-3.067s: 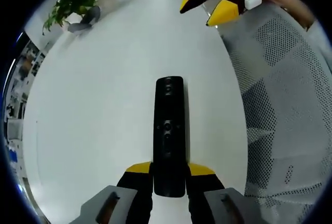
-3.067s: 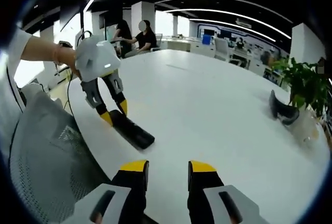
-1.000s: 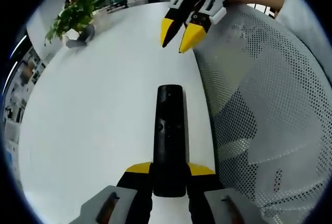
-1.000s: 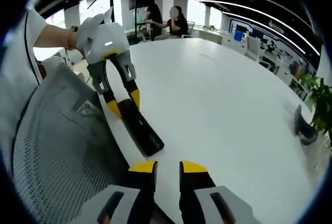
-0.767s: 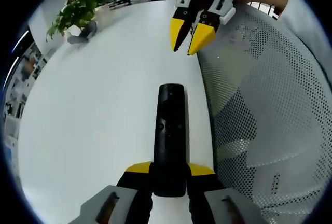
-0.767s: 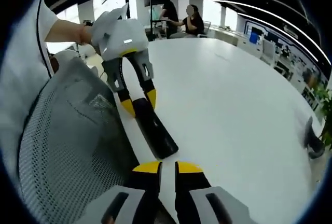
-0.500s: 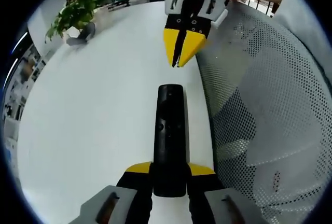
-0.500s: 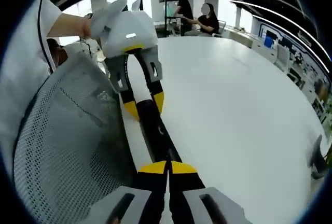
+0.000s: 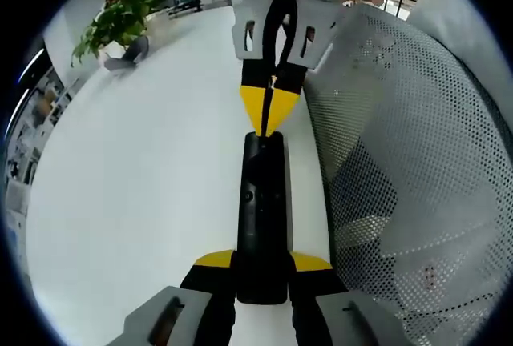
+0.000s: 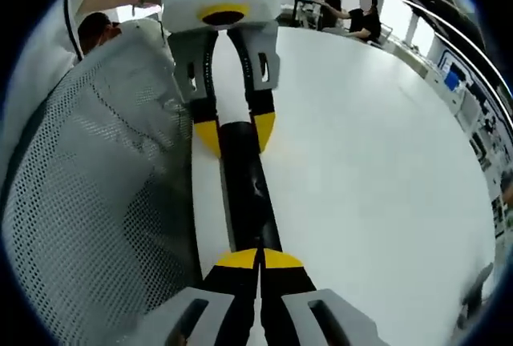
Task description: Press the specified remote control buttons in sequence, fully releasing each button before pressing the next.
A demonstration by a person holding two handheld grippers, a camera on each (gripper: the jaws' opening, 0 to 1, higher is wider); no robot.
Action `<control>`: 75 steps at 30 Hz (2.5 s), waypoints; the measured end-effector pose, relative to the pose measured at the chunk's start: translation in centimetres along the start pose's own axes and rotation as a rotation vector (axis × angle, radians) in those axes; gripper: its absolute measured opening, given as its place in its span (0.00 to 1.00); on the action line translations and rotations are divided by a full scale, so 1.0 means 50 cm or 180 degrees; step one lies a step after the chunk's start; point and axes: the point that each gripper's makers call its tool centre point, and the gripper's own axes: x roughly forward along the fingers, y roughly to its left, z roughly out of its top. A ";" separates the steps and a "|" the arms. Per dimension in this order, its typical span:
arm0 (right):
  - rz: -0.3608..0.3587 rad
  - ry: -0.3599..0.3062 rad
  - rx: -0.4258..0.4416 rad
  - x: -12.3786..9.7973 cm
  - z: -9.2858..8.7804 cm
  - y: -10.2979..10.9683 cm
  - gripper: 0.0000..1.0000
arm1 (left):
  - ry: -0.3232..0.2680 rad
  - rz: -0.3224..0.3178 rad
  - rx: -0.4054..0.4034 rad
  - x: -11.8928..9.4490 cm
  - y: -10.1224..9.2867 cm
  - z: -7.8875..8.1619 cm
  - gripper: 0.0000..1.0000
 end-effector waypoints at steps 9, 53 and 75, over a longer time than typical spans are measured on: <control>-0.0175 0.0339 -0.0041 0.005 -0.001 0.000 0.00 | -0.0132 -0.0028 0.0003 0.000 0.001 -0.002 0.24; -0.0752 -0.0130 0.0394 0.010 0.023 -0.002 0.00 | -0.0146 0.0019 -0.0027 -0.004 -0.004 0.000 0.24; -0.0792 -0.0277 0.0621 0.010 0.026 -0.005 0.00 | -0.0157 0.0048 -0.0120 -0.005 -0.006 0.000 0.24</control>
